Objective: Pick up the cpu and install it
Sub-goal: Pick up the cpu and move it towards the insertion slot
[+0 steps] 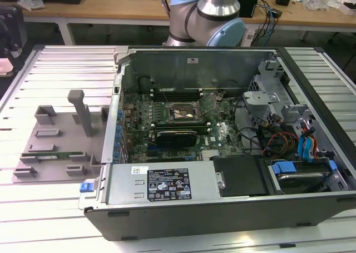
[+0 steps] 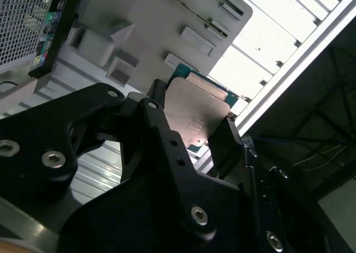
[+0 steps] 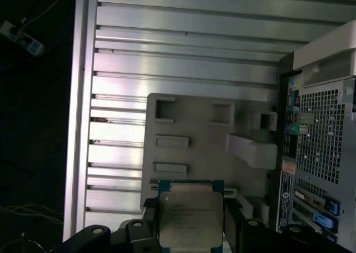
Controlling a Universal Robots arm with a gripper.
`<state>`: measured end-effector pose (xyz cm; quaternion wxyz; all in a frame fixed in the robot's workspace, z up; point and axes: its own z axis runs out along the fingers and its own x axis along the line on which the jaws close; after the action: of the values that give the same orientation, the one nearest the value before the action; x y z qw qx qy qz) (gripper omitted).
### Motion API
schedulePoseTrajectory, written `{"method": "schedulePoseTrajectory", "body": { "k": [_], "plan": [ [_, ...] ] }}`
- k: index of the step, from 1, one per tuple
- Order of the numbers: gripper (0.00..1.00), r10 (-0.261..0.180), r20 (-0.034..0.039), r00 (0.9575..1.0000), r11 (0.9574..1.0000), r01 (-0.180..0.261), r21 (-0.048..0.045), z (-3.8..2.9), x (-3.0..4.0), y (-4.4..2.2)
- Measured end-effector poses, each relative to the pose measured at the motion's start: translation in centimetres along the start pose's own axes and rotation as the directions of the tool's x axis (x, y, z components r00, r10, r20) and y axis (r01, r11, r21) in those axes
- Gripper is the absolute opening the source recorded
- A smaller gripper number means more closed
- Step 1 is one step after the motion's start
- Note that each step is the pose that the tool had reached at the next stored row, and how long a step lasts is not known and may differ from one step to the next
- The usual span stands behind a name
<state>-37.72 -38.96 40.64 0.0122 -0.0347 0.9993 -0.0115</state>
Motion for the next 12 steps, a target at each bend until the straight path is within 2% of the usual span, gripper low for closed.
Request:
{"method": "schedulePoseTrajectory", "body": {
  "k": [10,12],
  "plan": [
    [0.55,0.0,0.0,1.0,1.0,0.0,0.0,0.05,-1.95,-0.13],
    [0.55,0.0,0.0001,1.0,1.0,0.0,0.0,0.07,-2.64,-0.18]
  ]
}}
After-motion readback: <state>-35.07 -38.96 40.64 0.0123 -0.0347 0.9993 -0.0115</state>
